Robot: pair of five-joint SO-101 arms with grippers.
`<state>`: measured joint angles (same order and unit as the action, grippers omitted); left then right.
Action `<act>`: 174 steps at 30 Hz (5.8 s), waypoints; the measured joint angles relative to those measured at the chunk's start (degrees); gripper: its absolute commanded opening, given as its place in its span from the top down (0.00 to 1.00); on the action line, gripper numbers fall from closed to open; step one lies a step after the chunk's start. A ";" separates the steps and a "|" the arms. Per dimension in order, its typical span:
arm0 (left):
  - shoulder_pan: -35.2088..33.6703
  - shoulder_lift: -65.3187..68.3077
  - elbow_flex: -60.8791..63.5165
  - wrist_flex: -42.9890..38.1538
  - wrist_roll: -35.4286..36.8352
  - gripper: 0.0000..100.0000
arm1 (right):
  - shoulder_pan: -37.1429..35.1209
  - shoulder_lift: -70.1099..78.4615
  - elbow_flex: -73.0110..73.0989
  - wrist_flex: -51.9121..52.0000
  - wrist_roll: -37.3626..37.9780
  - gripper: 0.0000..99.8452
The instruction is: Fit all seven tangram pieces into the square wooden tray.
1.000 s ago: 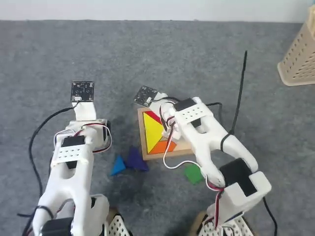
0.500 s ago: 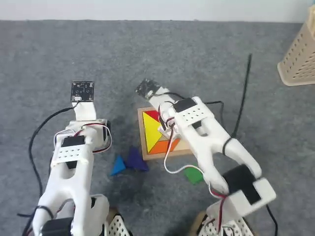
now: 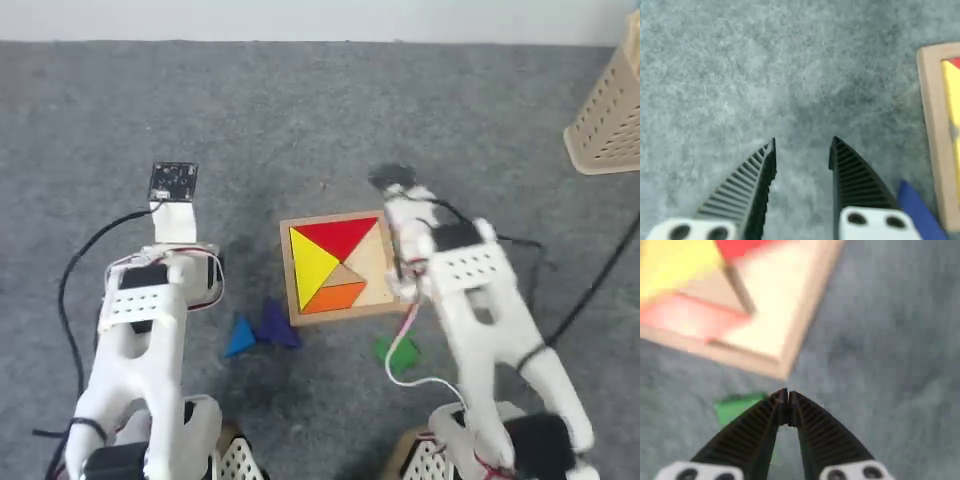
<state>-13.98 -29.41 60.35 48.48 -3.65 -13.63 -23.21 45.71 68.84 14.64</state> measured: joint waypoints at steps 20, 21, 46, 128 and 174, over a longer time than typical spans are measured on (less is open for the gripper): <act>12.92 0.00 -10.73 33.49 -19.25 0.80 | 10.81 -12.75 26.73 -12.22 10.02 0.99; 13.54 0.00 -9.76 32.35 -19.34 0.80 | 10.73 -12.75 26.90 -12.22 10.02 0.99; 5.63 0.00 1.76 3.34 -6.51 0.79 | -21.36 -13.45 19.43 -2.46 6.86 0.81; 5.63 0.00 4.48 2.99 -6.07 0.80 | -0.53 5.89 -16.00 0.62 18.73 0.99; 5.63 -0.09 5.54 2.37 -6.07 0.80 | -12.92 46.15 -45.54 6.68 19.16 0.80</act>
<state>-8.35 -29.49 65.89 50.86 -9.71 -26.55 22.95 0.18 75.52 33.80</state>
